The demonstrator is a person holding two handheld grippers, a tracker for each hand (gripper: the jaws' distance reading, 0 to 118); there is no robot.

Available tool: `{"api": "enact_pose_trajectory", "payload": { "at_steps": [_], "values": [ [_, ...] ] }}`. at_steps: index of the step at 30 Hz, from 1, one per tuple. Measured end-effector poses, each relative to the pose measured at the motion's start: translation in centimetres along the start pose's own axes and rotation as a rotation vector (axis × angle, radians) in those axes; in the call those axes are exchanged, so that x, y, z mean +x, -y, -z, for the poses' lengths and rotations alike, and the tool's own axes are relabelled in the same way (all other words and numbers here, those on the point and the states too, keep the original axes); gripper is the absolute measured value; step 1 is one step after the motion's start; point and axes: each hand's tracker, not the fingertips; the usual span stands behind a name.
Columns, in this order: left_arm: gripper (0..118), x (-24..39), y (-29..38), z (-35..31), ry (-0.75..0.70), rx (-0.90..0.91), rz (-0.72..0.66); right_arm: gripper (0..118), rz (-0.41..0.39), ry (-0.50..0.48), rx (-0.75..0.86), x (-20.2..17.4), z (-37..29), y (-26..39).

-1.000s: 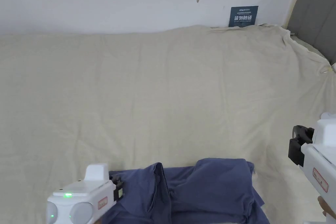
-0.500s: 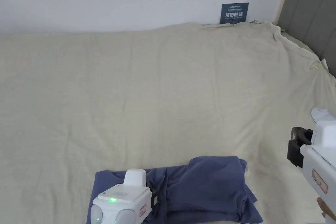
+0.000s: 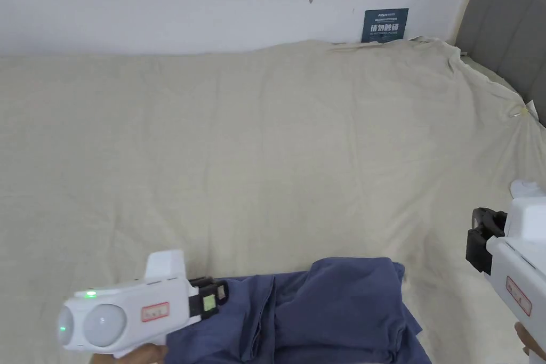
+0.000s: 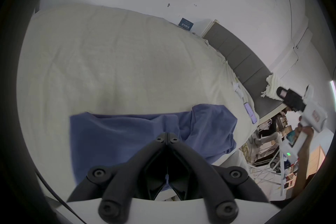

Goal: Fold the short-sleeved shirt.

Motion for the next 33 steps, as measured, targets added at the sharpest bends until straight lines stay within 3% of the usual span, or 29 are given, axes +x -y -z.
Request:
{"api": "enact_pose_trajectory", "payload": {
  "at_steps": [4,6,7,11,13,14,21,23,28,30,31,33],
  "values": [
    [2,-4.0,-1.7,-2.7,0.027,-0.023,-0.079,0,-0.007,-0.006,0.002,-0.5,0.2,-0.2],
    [10,-6.0,-2.0,-3.3,0.024,-0.046,-0.101,0,-0.009,-0.009,0.001,-0.7,0.2,-0.2],
    [17,-7.0,-2.0,-3.5,0.024,-0.067,-0.122,0,-0.011,-0.012,0.001,-0.8,0.3,-0.3],
    [83,-9.7,-1.3,-3.4,0.012,-0.138,-0.164,0,-0.021,-0.019,-0.002,-1.4,0.3,-0.4],
    [97,-10.3,-0.7,-3.0,0.009,-0.147,-0.158,0,-0.026,-0.021,-0.004,-1.7,0.3,-0.5],
    [98,-10.4,-0.3,-2.7,0.013,-0.151,-0.156,0,-0.026,-0.023,-0.006,-1.9,0.3,-0.5],
    [97,-12.6,1.1,1.0,0.071,-0.218,-0.172,0,-0.035,-0.028,-0.018,-2.4,0.2,-0.3],
    [92,-12.4,1.4,1.9,0.093,-0.226,-0.163,0,-0.038,-0.024,-0.023,-2.4,0.2,-0.3],
    [65,-11.6,1.5,3.2,0.085,-0.240,-0.121,0,-0.038,-0.015,-0.029,-2.0,0.1,-0.2],
    [26,-11.8,1.5,3.1,0.062,-0.226,-0.127,0,-0.038,-0.011,-0.029,-1.9,0.0,-0.2],
    [15,-12.1,1.6,2.9,0.057,-0.216,-0.136,0,-0.038,-0.009,-0.028,-1.8,-0.1,-0.2],
    [12,-12.1,1.8,2.7,0.068,-0.212,-0.153,0,-0.036,-0.007,-0.028,-1.7,0.0,-0.3]
  ]
}}
